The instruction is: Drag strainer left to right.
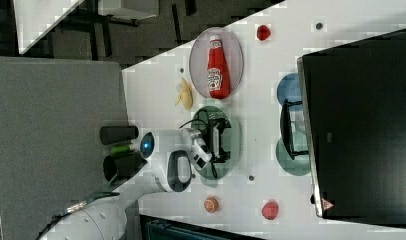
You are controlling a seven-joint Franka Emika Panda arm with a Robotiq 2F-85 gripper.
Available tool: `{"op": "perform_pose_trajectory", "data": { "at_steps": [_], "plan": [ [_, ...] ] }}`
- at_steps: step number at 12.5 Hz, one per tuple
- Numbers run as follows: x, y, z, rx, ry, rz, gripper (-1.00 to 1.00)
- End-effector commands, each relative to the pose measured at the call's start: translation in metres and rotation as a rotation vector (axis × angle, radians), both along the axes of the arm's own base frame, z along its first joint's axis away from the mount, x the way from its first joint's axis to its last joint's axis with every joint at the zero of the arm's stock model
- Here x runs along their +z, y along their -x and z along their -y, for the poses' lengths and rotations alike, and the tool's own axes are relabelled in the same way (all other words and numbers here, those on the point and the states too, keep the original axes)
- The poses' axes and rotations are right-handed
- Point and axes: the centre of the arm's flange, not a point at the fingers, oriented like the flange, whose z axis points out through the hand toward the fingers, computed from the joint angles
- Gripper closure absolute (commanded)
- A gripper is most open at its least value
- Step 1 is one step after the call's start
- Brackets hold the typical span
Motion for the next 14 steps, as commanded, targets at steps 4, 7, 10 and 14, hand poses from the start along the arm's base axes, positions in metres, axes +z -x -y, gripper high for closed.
{"op": "perform_pose_trajectory", "data": {
  "at_steps": [4,7,10,14],
  "plan": [
    [0.010,-0.004,0.069,0.101,0.042,0.013,-1.00],
    [0.013,-0.002,0.102,0.099,0.066,0.014,-1.00],
    [0.017,-0.003,0.117,0.111,0.079,0.020,-1.00],
    [0.053,-0.018,0.087,0.296,0.046,0.061,-1.00]
  ]
}}
